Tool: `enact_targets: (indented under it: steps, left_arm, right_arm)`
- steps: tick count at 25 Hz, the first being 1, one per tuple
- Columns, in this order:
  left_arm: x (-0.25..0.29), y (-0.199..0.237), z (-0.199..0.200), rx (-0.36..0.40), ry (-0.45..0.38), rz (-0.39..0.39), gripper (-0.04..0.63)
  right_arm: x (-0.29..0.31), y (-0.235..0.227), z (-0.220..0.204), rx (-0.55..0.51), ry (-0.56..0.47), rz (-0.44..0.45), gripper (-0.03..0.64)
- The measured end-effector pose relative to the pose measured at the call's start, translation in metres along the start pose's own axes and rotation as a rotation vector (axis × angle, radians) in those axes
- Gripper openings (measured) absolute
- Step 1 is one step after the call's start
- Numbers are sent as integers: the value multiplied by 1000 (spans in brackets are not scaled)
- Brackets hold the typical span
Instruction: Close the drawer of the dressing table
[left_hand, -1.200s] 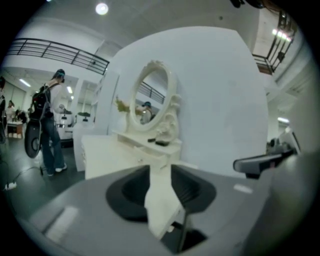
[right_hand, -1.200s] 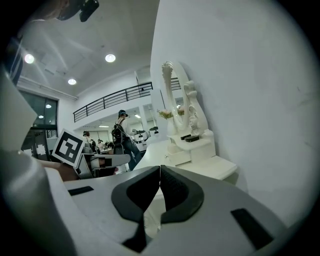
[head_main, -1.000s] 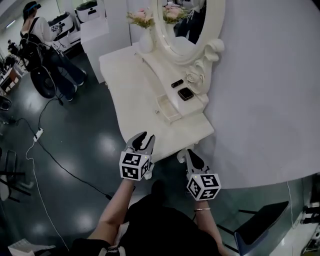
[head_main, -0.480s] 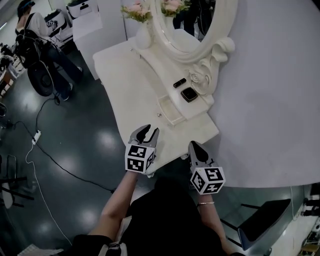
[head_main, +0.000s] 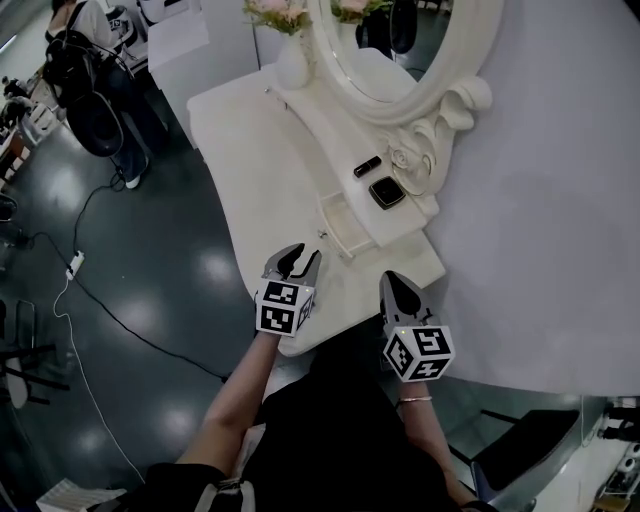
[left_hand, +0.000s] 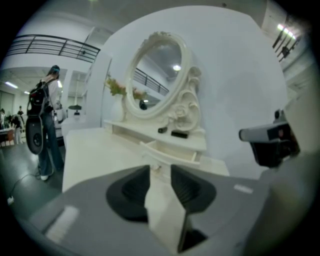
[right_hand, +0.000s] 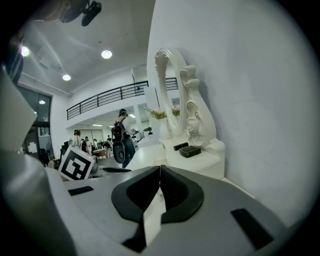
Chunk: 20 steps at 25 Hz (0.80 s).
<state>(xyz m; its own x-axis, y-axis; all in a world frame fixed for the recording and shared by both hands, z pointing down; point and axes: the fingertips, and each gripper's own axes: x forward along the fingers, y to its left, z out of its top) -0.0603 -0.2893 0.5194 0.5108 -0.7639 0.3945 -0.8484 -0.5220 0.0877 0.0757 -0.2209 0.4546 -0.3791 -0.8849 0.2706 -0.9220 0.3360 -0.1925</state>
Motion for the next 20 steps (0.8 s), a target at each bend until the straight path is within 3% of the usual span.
enact_targets:
  steps: [20]
  left_arm:
    - [60, 11, -12, 16, 103, 21, 118]
  right_arm:
    - [34, -47, 12, 19, 12, 0, 5]
